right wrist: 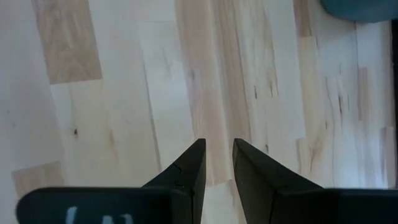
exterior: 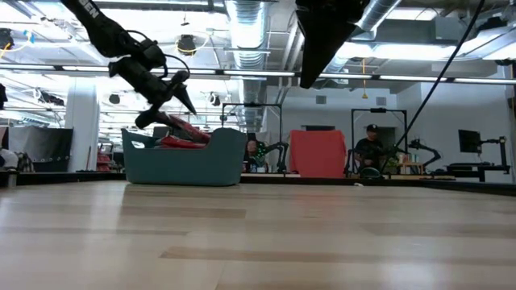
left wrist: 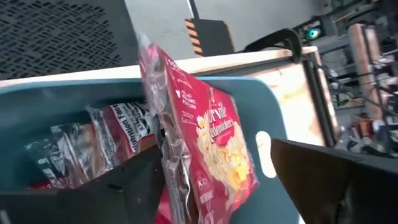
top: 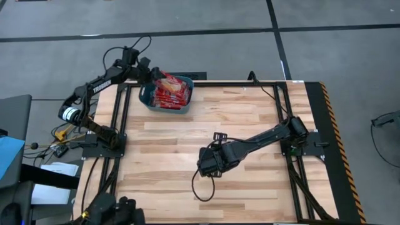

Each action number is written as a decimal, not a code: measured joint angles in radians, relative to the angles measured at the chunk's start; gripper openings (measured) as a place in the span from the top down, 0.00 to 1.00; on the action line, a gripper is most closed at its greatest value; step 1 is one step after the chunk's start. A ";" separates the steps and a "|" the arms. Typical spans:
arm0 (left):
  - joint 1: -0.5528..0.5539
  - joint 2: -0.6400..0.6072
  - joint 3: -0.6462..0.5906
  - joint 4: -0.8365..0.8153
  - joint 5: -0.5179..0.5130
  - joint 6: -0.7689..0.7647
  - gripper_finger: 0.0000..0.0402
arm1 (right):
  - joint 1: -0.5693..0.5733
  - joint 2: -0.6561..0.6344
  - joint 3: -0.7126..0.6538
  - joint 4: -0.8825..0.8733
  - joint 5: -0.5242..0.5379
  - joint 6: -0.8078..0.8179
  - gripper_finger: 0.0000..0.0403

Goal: Sort popcorn bags into baskets
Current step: Put the red popcorn bag into the blue bin, then return to Home Position

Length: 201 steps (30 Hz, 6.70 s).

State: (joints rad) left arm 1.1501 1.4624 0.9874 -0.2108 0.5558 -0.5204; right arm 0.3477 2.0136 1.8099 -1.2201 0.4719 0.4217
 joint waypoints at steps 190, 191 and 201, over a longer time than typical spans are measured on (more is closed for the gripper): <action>-1.389 -1.410 -0.974 0.285 -1.138 0.083 0.25 | -0.475 -2.007 -1.801 1.280 -0.105 -0.133 0.74; -1.389 -1.410 -0.974 0.285 -1.138 0.083 0.25 | -0.475 -2.007 -1.801 1.280 -0.105 -0.133 0.74; -1.389 -1.410 -0.974 0.285 -1.138 0.083 0.25 | -0.475 -2.007 -1.801 1.280 -0.105 -0.133 0.74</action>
State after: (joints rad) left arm -0.2386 0.0521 0.0132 0.0738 -0.5826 -0.4374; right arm -0.1276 0.0071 0.0086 0.0601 0.3668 0.2886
